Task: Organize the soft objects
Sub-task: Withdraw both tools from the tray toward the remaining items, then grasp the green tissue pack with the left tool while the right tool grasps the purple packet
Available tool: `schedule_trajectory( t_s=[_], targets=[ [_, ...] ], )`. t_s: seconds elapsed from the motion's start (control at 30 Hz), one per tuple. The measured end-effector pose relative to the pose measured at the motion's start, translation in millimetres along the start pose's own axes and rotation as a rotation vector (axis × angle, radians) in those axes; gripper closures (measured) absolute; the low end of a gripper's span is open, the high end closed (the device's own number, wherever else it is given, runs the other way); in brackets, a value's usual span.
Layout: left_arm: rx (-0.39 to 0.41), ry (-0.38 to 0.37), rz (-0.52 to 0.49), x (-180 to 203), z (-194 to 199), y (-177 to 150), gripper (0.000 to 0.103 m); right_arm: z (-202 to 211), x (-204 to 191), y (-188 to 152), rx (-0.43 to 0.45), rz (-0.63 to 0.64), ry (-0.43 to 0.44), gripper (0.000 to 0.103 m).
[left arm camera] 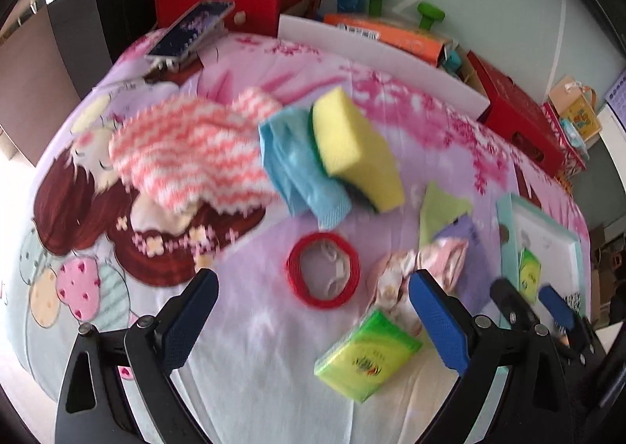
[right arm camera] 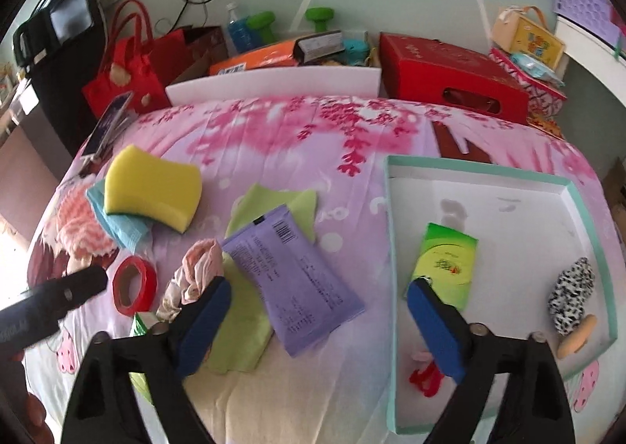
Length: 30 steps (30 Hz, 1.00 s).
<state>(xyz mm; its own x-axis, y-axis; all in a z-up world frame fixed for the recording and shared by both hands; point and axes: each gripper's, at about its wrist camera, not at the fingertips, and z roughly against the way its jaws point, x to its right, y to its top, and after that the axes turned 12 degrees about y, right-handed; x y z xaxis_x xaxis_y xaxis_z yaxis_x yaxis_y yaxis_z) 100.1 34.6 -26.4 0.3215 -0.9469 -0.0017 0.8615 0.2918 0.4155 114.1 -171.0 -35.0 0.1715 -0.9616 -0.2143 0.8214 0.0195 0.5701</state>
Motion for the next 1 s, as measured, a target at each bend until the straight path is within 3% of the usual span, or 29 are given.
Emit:
schedule_trajectory(
  t_s=[0.17, 0.8, 1.0],
  targets=[
    [-0.036, 0.000, -0.057, 0.4, -8.0, -17.4, 0.005, -7.7, 1.2, -0.6, -0.020, 0.020, 0.028, 0.025],
    [-0.088, -0.063, -0.304, 34.7, -13.3, -52.3, 0.006, -29.8, 3.2, -8.9, -0.098, 0.035, 0.078, 0.032],
    [-0.104, -0.078, -0.327, 40.9, -16.6, -54.1, 0.025, -31.0, 5.1, -9.5, -0.096, 0.018, 0.085, 0.032]
  ],
)
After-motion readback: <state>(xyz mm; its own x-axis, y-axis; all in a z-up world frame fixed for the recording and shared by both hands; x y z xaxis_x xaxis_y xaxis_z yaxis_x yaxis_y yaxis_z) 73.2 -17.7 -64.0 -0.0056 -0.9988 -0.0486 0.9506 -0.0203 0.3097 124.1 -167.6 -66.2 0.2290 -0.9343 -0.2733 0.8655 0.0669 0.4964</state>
